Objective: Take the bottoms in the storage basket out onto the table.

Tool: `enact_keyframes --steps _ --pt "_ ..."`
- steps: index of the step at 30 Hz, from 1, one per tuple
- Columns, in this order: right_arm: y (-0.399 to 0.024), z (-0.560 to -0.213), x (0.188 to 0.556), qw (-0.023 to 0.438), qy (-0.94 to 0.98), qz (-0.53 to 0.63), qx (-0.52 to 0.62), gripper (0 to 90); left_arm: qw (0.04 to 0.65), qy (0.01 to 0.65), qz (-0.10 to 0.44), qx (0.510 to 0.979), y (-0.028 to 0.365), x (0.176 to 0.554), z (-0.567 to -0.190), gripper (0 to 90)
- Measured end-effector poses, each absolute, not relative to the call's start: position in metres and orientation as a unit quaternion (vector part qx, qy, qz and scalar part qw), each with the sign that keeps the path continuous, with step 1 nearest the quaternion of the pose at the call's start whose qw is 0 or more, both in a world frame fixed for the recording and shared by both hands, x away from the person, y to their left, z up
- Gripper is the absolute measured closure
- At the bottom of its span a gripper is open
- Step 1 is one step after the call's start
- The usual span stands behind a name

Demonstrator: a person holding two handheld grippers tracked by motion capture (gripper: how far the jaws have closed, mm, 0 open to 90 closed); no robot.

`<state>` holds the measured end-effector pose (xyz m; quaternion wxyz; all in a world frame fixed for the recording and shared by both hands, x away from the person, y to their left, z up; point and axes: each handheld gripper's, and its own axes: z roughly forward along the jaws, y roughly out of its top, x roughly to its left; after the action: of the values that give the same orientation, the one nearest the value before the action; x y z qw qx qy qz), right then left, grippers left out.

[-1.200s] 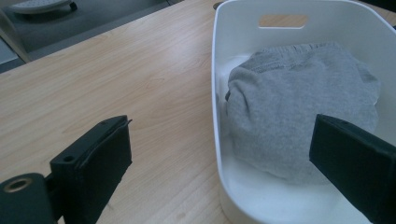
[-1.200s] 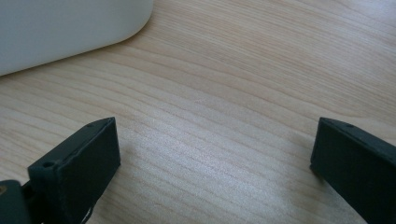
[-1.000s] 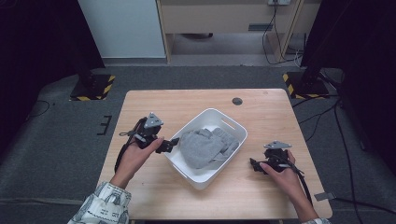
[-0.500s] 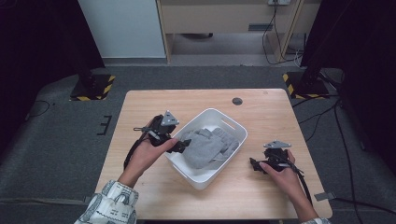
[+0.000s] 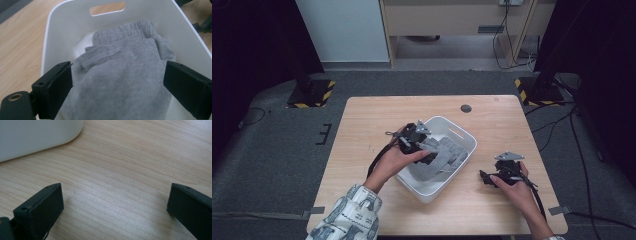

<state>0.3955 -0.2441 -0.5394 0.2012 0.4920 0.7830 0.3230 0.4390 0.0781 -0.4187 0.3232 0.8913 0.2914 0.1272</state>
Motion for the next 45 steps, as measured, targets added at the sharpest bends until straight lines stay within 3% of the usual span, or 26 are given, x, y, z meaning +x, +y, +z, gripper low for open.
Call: enact_keyframes --steps 9,20,39,42,45 --pt "-0.245 -0.539 0.391 0.201 0.784 0.323 0.49 0.5 0.308 0.313 0.099 0.893 0.058 0.461 -0.446 7.1" --pt "-0.245 -0.539 0.391 0.201 0.783 0.323 0.492 0.6 0.321 0.344 0.027 0.882 0.055 0.473 -0.482 3.7" --pt "-0.245 -0.539 0.391 0.2 0.784 0.323 0.491 0.6 0.28 0.325 0.042 0.902 0.041 0.477 -0.507 0.0" --pt "-0.245 -0.539 0.391 0.2 0.784 0.323 0.491 0.6 0.263 0.323 0.055 0.907 0.039 0.477 -0.507 6.7" --pt "-0.245 -0.539 0.39 0.2 0.784 0.323 0.492 0.6 0.258 0.325 0.067 0.907 0.04 0.479 -0.506 22.7"
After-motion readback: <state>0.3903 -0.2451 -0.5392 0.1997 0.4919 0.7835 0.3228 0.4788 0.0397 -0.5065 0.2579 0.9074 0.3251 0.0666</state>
